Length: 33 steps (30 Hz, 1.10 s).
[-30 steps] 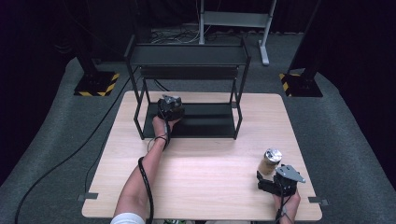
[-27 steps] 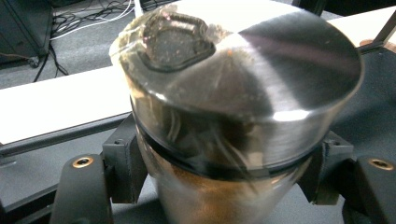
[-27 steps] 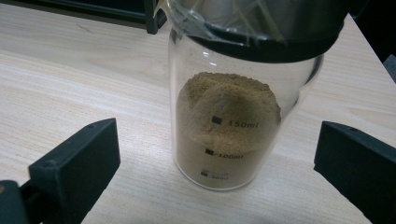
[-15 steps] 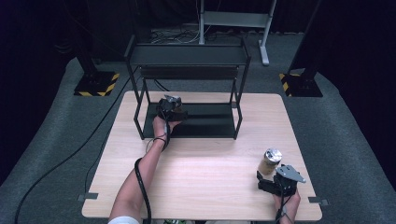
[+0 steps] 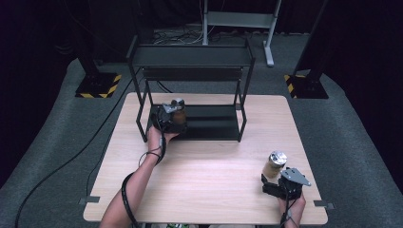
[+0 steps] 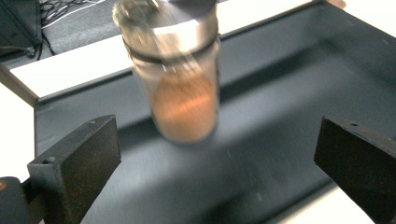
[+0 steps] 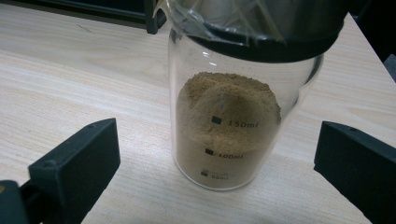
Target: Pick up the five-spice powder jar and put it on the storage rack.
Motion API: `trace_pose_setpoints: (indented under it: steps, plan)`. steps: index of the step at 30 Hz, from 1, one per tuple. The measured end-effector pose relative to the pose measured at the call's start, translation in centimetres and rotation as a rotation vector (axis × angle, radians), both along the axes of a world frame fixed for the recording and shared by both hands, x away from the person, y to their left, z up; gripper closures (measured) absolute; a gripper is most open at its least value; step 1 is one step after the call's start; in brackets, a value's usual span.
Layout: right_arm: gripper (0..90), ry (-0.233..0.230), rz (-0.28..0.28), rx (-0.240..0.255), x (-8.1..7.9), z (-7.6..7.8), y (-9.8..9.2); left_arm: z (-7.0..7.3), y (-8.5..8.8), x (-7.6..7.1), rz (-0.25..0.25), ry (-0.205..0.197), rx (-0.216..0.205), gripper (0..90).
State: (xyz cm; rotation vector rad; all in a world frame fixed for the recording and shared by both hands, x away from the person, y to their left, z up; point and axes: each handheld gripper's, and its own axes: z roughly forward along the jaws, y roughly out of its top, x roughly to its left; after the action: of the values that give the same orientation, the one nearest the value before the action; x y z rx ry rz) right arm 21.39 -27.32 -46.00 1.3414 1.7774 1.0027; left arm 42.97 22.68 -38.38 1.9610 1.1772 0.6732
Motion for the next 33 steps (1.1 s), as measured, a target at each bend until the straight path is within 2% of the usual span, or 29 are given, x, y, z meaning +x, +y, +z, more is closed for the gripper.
trace_pose_setpoints:
  steps: [3, 8, 15, 25, 27, 33]
  plan:
    - [0.0, 0.001, 0.000, -0.001, 0.0, 0.0, 0.0, -0.1, 0.5, -1.3, -0.020, 0.023, -0.002, 0.0]
    - [0.0, 0.002, 0.000, -0.002, 0.0, 0.0, 0.0, -0.7, 0.8, -3.5, -0.059, 0.044, 0.023, 0.0]
    - [0.0, 0.003, 0.000, -0.006, 0.1, 0.0, 0.1, -1.4, 1.4, -6.3, -0.087, 0.073, 0.046, 0.0]
    - [0.0, 0.006, 0.000, -0.007, 0.1, 0.1, 0.1, -3.0, 2.1, -10.4, -0.086, 0.088, 0.058, 0.0]
    - [0.0, 0.007, 0.000, -0.009, 0.1, 0.1, 0.1, -3.3, 2.3, -11.0, -0.084, 0.093, 0.042, 0.0]
    - [0.0, 0.008, -0.001, -0.007, 0.1, 0.1, 0.1, -3.7, 1.9, -12.8, -0.088, 0.087, 0.066, 0.0]
